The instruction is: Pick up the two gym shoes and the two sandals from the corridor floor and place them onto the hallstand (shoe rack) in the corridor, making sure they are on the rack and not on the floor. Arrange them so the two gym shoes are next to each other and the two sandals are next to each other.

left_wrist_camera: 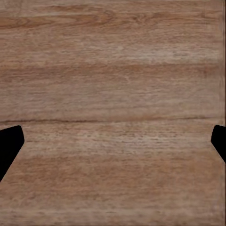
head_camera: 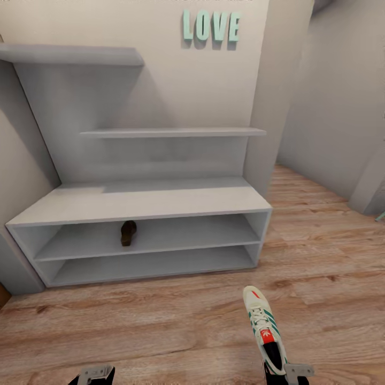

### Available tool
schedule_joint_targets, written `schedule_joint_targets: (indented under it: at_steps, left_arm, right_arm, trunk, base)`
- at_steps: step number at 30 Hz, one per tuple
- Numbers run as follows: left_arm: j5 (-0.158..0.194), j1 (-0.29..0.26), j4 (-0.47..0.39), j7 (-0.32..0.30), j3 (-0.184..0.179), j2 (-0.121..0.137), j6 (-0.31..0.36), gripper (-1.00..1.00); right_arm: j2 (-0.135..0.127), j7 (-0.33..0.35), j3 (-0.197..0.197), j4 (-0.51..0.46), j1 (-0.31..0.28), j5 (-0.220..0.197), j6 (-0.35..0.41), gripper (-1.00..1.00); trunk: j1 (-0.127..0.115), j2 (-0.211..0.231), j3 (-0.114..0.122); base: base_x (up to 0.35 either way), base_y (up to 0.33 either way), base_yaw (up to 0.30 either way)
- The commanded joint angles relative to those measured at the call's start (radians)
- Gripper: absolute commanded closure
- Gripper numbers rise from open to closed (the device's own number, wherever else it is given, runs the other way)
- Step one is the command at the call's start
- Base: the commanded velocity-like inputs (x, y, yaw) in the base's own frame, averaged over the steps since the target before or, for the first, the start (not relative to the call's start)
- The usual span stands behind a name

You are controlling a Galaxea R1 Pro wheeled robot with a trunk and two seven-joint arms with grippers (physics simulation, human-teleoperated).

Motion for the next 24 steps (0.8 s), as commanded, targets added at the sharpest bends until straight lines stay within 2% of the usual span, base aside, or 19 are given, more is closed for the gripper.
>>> schedule_joint_targets:
  at_steps: [1,9,15,20,21,24]
  left_arm:
    - [-0.005,-0.001,0.001,-0.007,0.009,0.000,-0.003,-1.00]
    - [-0.005,-0.001,0.001,-0.007,0.010,0.002,-0.003,-1.00]
    - [0.010,-0.001,0.001,-0.031,0.010,0.024,-0.004,-1.00]
    - [0.067,-0.001,0.002,-0.116,0.009,0.052,-0.005,-1.00]
    - [0.094,-0.001,0.003,-0.152,0.009,0.065,-0.005,-1.00]
    - [0.134,-0.001,0.004,-0.206,0.009,0.082,-0.006,-1.00]
  right_arm:
    - [0.001,-0.001,-0.007,0.001,-0.001,0.010,-0.004,1.00]
    - [0.001,-0.001,-0.005,0.002,-0.001,0.011,-0.004,1.00]
    - [0.002,0.002,-0.007,0.001,-0.001,0.013,0.001,1.00]
    - [0.005,0.001,-0.006,-0.010,-0.001,0.013,0.019,1.00]
    - [0.006,0.001,-0.006,-0.018,0.000,0.014,0.040,1.00]
    - [0.010,0.001,-0.006,-0.029,-0.002,0.014,0.092,1.00]
  trunk:
    - [0.000,0.000,-0.001]
    - [0.000,0.000,-0.001]
    - [0.000,0.000,-0.001]
    - [0.000,0.000,-0.001]
    - [0.000,0.000,-0.001]
    - [0.000,0.000,-0.001]
  base:
    - [-0.139,-0.217,0.000]
    - [-0.077,-0.071,0.000]
    - [-0.007,-0.006,0.000]
    - [-0.001,-0.001,0.000]
    - [0.000,0.000,0.000]
    - [0.000,0.000,0.000]
